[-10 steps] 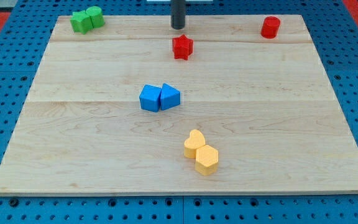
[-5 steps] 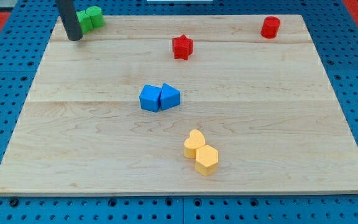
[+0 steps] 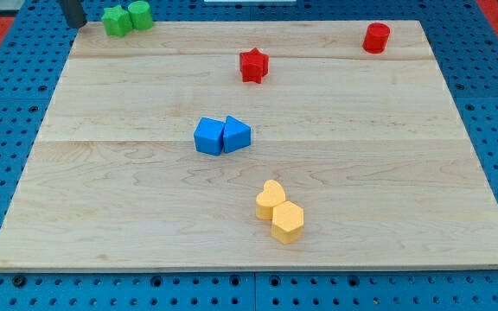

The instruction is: Slightly touch the green blocks

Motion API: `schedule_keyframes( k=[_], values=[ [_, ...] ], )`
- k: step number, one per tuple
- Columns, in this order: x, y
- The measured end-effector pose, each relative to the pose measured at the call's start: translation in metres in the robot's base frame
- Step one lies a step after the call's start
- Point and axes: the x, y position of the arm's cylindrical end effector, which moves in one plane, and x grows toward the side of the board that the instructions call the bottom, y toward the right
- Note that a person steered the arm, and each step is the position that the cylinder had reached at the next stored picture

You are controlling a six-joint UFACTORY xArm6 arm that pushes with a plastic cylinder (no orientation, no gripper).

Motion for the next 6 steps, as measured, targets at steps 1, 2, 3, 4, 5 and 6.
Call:
schedule_keyframes(
  k=[1,2,3,4,5,6],
  values=[
    [0.001,0.011],
    [0.001,0.021],
    [0.0,0.024],
    [0.001,0.005],
    [0.045,0.0],
    [0.063,0.052]
  ],
)
